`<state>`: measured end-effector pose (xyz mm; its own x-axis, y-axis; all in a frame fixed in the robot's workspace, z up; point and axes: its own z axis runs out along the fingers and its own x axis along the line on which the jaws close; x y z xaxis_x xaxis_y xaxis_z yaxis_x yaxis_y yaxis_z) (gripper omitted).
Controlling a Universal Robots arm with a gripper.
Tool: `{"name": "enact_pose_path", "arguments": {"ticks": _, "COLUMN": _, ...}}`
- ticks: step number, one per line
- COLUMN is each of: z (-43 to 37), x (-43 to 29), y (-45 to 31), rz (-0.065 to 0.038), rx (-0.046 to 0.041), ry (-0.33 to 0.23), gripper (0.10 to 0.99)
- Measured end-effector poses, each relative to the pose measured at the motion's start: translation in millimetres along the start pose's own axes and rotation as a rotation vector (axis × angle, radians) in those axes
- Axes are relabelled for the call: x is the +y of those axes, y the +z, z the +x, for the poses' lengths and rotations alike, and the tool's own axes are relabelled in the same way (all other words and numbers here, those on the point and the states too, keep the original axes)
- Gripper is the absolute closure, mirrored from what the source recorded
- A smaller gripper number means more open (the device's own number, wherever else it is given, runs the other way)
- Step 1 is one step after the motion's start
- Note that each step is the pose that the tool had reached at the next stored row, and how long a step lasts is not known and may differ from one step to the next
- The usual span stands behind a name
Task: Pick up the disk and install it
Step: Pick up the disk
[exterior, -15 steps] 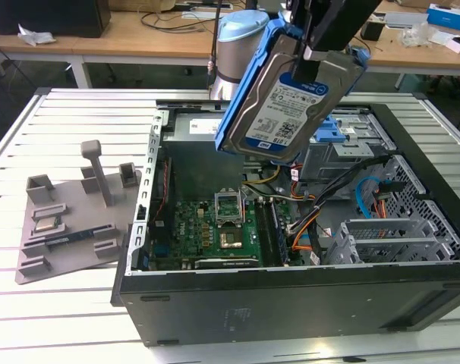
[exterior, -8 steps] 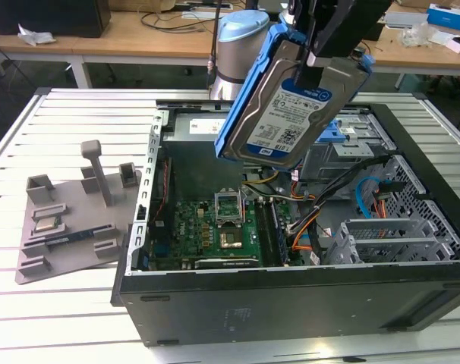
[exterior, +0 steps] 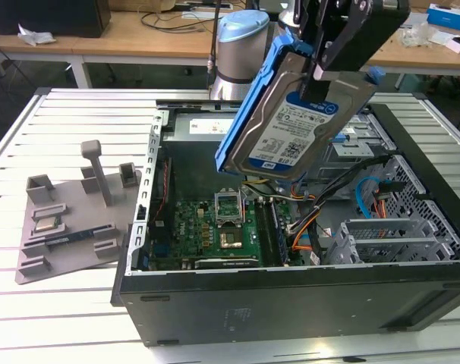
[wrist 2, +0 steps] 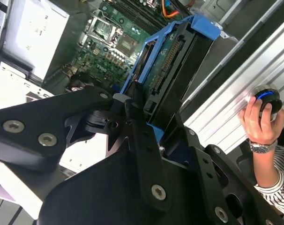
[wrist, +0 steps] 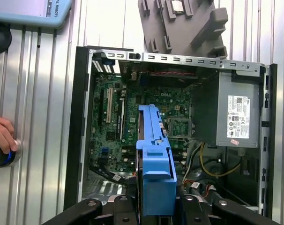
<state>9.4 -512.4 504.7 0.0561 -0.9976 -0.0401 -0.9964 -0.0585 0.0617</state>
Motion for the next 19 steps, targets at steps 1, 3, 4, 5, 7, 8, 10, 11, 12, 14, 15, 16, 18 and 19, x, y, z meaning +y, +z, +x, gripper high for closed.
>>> {"name": "enact_pose_path", "arguments": {"ticks": 1, "z": 2.9, "x": 0.2, "y": -0.1, "rz": 0.000, "rx": -0.0001, "ry": 0.000, "gripper": 0.718}}
{"name": "enact_pose_path", "arguments": {"ticks": 3, "z": 13.3, "x": 0.8, "y": -0.3, "rz": 0.000, "rx": -0.0001, "ry": 0.000, "gripper": 0.718}}
{"name": "enact_pose_path", "arguments": {"ticks": 4, "z": 17.7, "x": 1.0, "y": -0.5, "rz": 0.000, "rx": -0.0001, "ry": 0.000, "gripper": 0.718}}
{"name": "enact_pose_path", "arguments": {"ticks": 5, "z": 21.8, "x": 1.3, "y": -0.6, "rz": 0.000, "rx": -0.0001, "ry": 0.000, "gripper": 0.718}}
{"name": "enact_pose_path", "arguments": {"ticks": 7, "z": 26.8, "x": 1.6, "y": -0.7, "rz": 0.000, "rx": -0.0001, "ry": 0.000, "gripper": 0.718}}
{"name": "enact_pose_path", "arguments": {"ticks": 8, "z": 29.9, "x": 1.7, "y": -0.8, "rz": 0.000, "rx": -0.0001, "ry": 0.000, "gripper": 0.718}}
{"name": "enact_pose_path", "arguments": {"ticks": 10, "z": 35.1, "x": 2.0, "y": -1.0, "rz": 0.000, "rx": -0.0001, "ry": 0.000, "gripper": 0.718}}
{"name": "enact_pose_path", "arguments": {"ticks": 11, "z": 37.9, "x": 2.2, "y": -1.1, "rz": 0.000, "rx": -0.0001, "ry": 0.000, "gripper": 0.718}}
{"name": "enact_pose_path", "arguments": {"ticks": 12, "z": 41.3, "x": 2.4, "y": -1.2, "rz": 0.000, "rx": -0.0001, "ry": 0.000, "gripper": 0.718}}
{"name": "enact_pose_path", "arguments": {"ticks": 14, "z": 46.5, "x": 2.7, "y": -1.4, "rz": 0.000, "rx": -0.0001, "ry": 0.000, "gripper": 0.718}}
{"name": "enact_pose_path", "arguments": {"ticks": 15, "z": 48.6, "x": 2.8, "y": -1.4, "rz": 0.000, "rx": -0.0001, "ry": 0.000, "gripper": 0.718}}
{"name": "enact_pose_path", "arguments": {"ticks": 16, "z": 51.5, "x": 3.0, "y": -1.5, "rz": 0.000, "rx": -0.0002, "ry": 0.000, "gripper": 0.718}}
{"name": "enact_pose_path", "arguments": {"ticks": 18, "z": 54.0, "x": 3.1, "y": -1.6, "rz": 0.000, "rx": 0.0000, "ry": 0.000, "gripper": 0.718}}
{"name": "enact_pose_path", "arguments": {"ticks": 19, "z": 54.0, "x": 3.1, "y": -1.6, "rz": 0.000, "rx": 0.0000, "ry": 0.000, "gripper": 0.718}}
